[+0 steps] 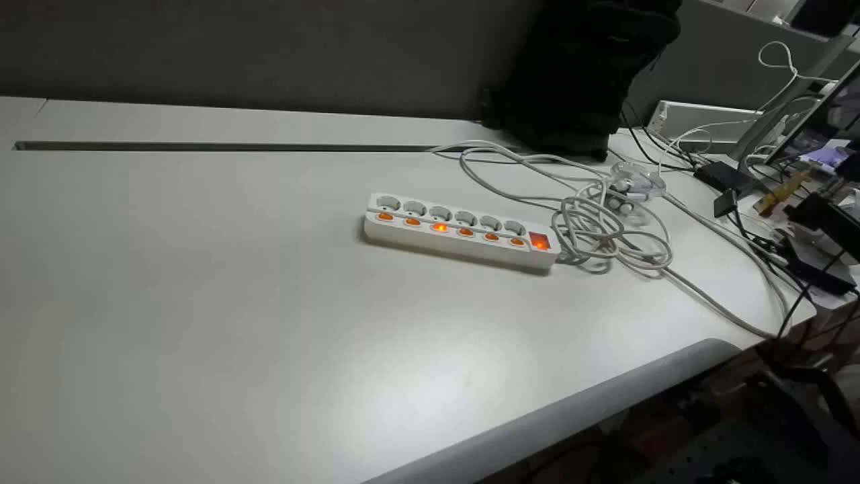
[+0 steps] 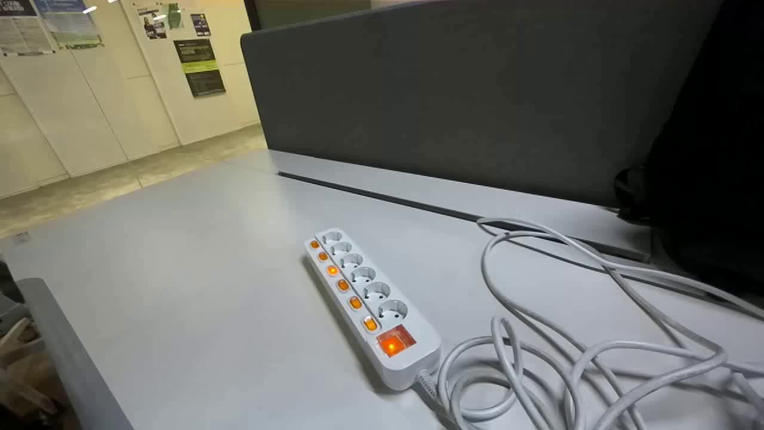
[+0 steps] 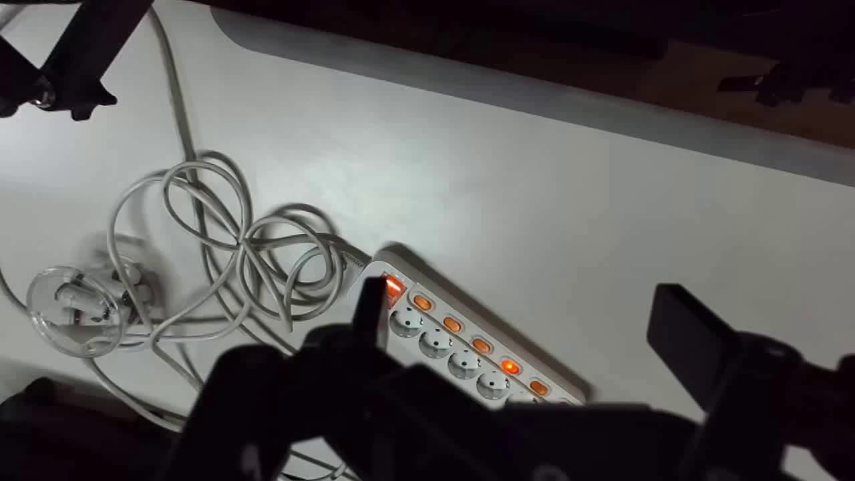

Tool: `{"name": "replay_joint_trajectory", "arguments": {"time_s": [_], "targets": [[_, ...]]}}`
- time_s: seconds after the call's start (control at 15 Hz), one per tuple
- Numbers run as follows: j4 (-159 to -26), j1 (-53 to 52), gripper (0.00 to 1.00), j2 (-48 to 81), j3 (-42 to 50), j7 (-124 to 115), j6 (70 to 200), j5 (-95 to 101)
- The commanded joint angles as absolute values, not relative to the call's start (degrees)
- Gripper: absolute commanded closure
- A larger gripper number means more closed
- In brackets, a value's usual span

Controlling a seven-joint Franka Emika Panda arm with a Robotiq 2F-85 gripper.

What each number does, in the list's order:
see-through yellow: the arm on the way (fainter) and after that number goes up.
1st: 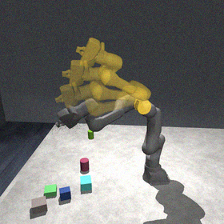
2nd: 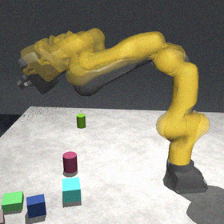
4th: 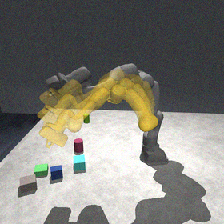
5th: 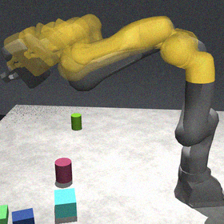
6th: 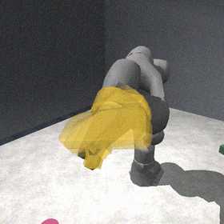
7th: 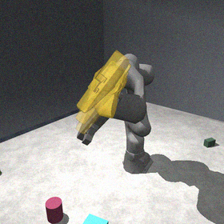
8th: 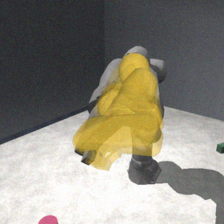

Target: Press on the switch on the extension cable

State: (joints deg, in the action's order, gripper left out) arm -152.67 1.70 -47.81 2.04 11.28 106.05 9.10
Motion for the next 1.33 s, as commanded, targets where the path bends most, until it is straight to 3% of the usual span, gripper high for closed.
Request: {"name": "replay_joint_trajectory", "arguments": {"time_s": [0.0,0.67,1.27], "targets": [[-152.5,0.9,0.00,-47.7,2.6,10.8,105.8,9.5],[-152.9,1.6,0.00,-47.3,2.2,9.6,107.1,10.1],[-153.2,2.7,0.00,-37.9,3.4,8.7,114.6,11.3]]}}
